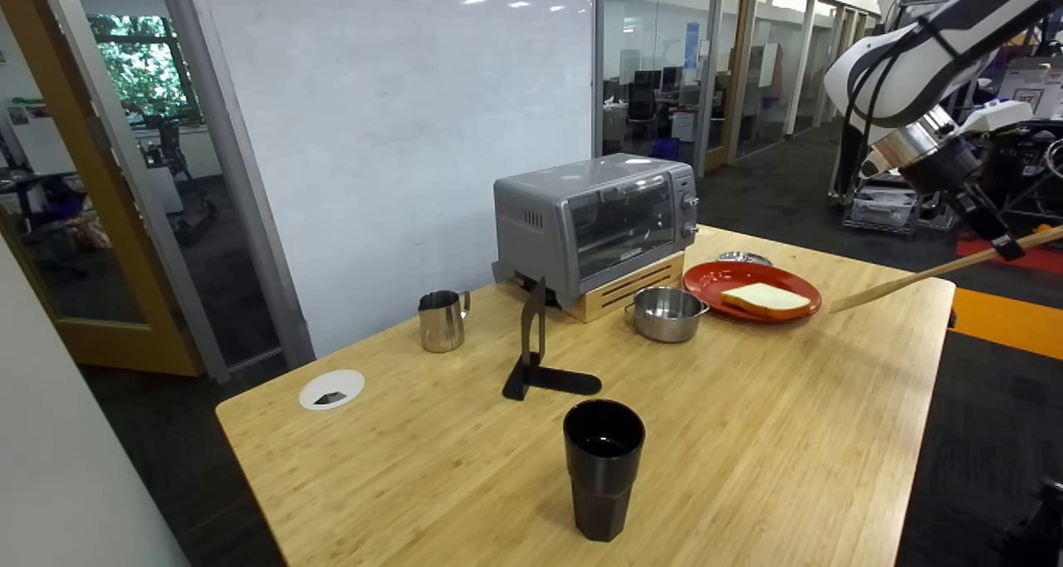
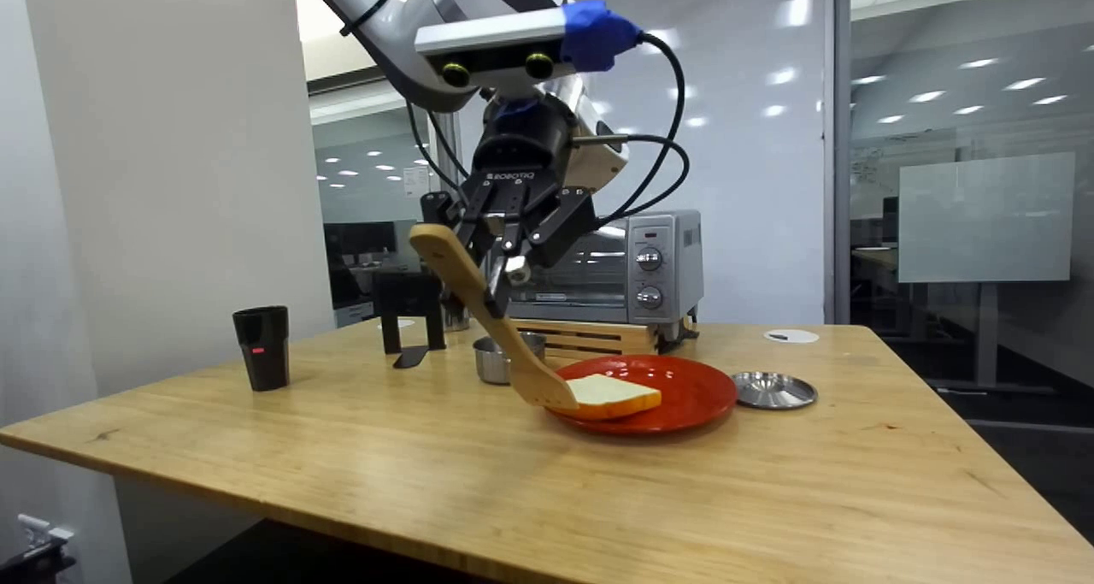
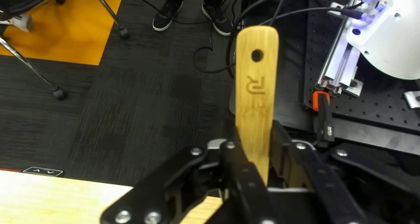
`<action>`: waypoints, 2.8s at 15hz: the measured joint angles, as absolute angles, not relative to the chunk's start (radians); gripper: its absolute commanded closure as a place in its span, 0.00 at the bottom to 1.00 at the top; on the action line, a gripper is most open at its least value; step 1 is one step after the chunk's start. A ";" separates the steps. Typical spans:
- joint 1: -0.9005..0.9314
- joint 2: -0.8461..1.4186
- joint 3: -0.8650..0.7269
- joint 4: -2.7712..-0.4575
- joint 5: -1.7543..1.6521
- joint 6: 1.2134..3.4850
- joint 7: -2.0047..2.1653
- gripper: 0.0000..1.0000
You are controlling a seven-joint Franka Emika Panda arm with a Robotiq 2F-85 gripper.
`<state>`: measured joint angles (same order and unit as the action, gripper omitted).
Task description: Use the spatula from the red plate to pick up the slice of bread and place it on the red plate
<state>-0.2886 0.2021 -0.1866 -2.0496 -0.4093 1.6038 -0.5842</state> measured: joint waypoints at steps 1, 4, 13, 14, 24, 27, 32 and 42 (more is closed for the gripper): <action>-0.285 0.184 -0.187 -2.068 -0.411 1.605 -0.585 0.93; -0.258 0.124 -0.183 -2.134 -0.442 1.633 -0.601 0.93; -0.120 -0.035 -0.112 -2.364 -0.540 1.960 -0.582 0.93; -0.109 -0.039 -0.107 -2.380 -0.540 2.002 -0.569 0.93; -0.089 -0.026 -0.108 -2.479 -0.360 2.335 -0.568 0.93; -0.089 -0.005 -0.109 -2.499 -0.325 2.406 -0.624 0.93; -0.094 0.066 -0.111 -2.519 -0.319 2.543 -0.718 0.93; -0.137 0.242 -0.074 -2.513 -0.218 2.774 -0.961 0.35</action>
